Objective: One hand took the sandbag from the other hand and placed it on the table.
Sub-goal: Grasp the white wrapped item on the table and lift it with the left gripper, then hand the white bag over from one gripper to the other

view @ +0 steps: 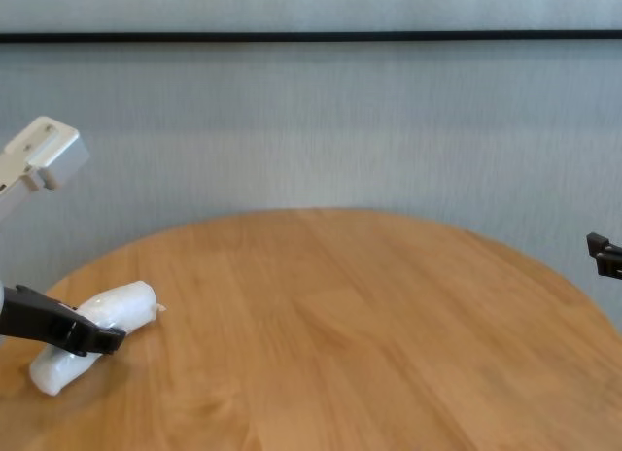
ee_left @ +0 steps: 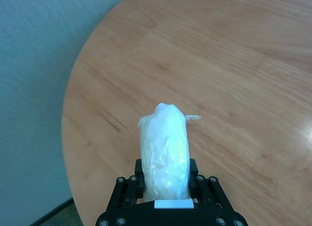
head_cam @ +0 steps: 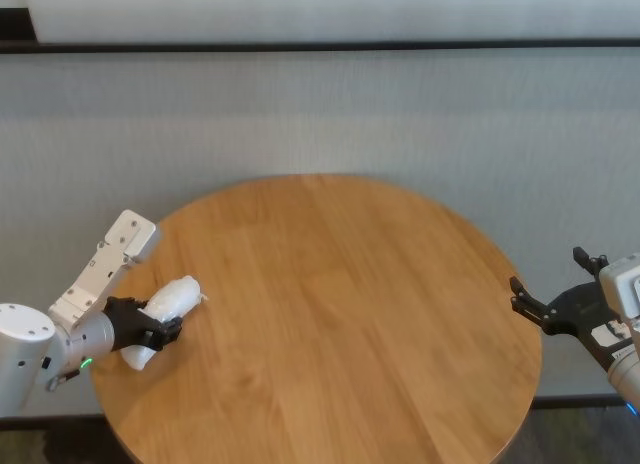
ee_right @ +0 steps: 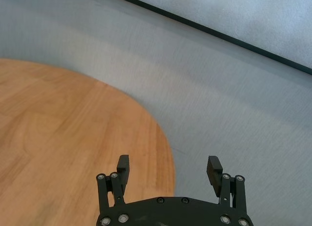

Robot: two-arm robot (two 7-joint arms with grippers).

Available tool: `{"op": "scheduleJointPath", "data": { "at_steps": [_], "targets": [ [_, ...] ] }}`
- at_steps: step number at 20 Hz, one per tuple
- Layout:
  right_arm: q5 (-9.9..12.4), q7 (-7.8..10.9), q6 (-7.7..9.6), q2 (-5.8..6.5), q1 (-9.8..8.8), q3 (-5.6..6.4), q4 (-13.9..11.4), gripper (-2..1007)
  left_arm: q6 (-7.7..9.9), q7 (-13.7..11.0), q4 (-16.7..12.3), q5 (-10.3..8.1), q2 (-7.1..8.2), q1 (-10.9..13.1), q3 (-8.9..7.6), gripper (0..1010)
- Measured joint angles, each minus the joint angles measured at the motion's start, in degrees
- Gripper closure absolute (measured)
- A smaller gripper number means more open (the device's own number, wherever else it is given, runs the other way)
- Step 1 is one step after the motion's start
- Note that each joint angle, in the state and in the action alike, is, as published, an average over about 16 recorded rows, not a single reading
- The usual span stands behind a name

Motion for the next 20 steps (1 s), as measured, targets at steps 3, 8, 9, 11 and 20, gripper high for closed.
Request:
{"op": "scheduleJointPath", "data": {
  "at_steps": [3, 8, 9, 11, 20],
  "targets": [
    [0.00, 0.00, 0.00, 0.00, 0.00, 0.00, 0.00, 4, 0.00, 0.00, -0.01, 0.00, 0.00, 0.00, 0.00, 483],
    [0.00, 0.00, 0.00, 0.00, 0.00, 0.00, 0.00, 4, 0.01, 0.00, -0.02, 0.00, 0.00, 0.01, 0.00, 493],
    [0.00, 0.00, 0.00, 0.00, 0.00, 0.00, 0.00, 4, 0.01, 0.00, -0.02, 0.00, 0.00, 0.01, 0.00, 494],
    [0.00, 0.00, 0.00, 0.00, 0.00, 0.00, 0.00, 4, 0.01, 0.00, -0.03, 0.00, 0.00, 0.01, 0.00, 495],
    [0.00, 0.00, 0.00, 0.00, 0.00, 0.00, 0.00, 4, 0.01, 0.00, -0.03, 0.00, 0.01, 0.01, 0.00, 495]
  ]
}}
